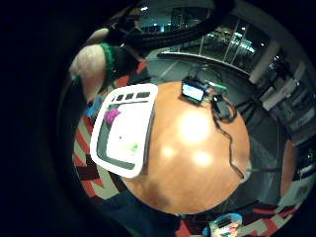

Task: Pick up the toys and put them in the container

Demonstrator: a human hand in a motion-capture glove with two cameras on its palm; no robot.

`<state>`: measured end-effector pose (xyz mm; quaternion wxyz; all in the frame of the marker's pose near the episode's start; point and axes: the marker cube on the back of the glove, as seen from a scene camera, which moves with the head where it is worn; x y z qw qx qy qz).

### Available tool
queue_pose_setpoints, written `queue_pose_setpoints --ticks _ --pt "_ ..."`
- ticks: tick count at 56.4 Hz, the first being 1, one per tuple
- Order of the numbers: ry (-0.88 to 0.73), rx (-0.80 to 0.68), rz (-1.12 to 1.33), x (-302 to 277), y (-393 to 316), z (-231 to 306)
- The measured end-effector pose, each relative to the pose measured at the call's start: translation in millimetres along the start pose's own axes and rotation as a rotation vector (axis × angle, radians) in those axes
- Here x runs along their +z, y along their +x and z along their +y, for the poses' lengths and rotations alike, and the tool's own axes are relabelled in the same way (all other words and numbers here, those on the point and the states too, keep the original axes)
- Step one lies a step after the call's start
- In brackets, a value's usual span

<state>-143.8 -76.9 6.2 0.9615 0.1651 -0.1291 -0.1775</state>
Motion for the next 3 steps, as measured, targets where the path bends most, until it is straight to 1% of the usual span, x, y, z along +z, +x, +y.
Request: queue_pose_setpoints --ticks 3 --pt "0.002 0.002 0.004 -0.2 1.0 0.6"
